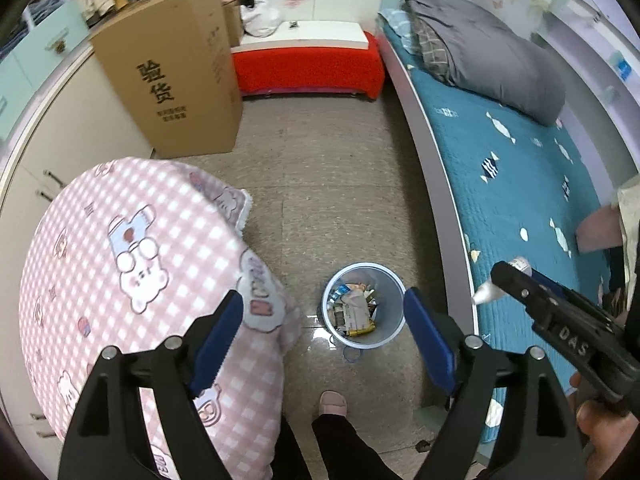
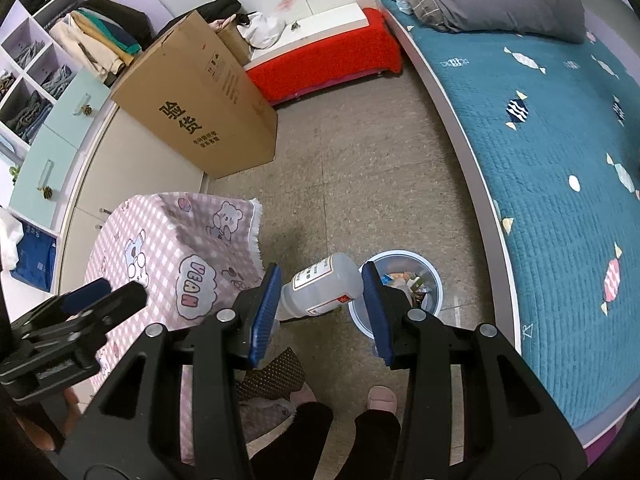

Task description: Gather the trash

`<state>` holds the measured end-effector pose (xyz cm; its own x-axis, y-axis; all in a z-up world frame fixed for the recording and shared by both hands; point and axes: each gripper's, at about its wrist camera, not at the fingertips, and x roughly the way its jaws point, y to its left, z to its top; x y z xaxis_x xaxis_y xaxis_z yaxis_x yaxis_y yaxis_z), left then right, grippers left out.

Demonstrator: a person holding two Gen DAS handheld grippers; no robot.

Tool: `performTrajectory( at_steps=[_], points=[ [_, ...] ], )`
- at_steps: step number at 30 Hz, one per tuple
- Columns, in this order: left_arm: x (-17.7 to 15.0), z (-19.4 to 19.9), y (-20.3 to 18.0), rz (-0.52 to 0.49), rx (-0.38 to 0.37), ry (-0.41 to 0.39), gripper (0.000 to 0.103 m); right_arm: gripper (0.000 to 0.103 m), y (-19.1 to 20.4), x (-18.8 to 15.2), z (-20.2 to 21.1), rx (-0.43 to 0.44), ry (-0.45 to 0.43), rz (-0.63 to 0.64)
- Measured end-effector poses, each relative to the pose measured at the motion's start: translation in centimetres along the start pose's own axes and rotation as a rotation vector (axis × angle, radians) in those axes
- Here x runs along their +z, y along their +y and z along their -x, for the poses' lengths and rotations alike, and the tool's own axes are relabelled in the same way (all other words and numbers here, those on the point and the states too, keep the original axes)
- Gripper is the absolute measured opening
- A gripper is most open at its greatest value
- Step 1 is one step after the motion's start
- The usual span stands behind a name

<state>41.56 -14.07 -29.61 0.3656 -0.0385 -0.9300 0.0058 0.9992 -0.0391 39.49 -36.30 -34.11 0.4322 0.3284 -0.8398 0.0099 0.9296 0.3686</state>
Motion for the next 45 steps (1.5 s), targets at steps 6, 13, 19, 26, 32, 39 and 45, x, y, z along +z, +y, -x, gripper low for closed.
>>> performTrajectory(
  at_steps=[6,13,19,26,32,39,45],
  points=[
    [-1.0,0.9,2.0,0.049,0.006,-0.006,0.081,0.06,0.0,-0.2,-0.7,-0.027,-0.003,-0.004],
    [-2.5,2.0,3.3,0.065,-0.002,-0.014,0.081,0.06,1.4,-1.4,0.3,-0.037,-0.009,0.019],
    [-4.9,4.9,3.6,0.048,-0.022,-0.055,0.082,0.062,4.2,-4.4,3.5,-0.051,-0.053,0.053],
    [-9.4,11.9,4.3,-0.007,-0.032,-0.169,0.084,0.067,8.1,-10.0,10.5,-0.068,-0.171,0.08],
    [-14.4,19.1,5.1,-0.073,-0.07,-0.29,0.085,0.069,11.5,-15.7,16.6,-0.071,-0.283,0.075],
    [-20.7,27.1,6.2,-0.145,-0.101,-0.437,0.089,0.072,15.3,-22.8,23.9,-0.102,-0.431,0.086],
    [-25.0,32.1,7.2,-0.167,-0.131,-0.529,0.092,0.077,17.5,-27.4,28.9,-0.129,-0.531,0.11]
  ],
)
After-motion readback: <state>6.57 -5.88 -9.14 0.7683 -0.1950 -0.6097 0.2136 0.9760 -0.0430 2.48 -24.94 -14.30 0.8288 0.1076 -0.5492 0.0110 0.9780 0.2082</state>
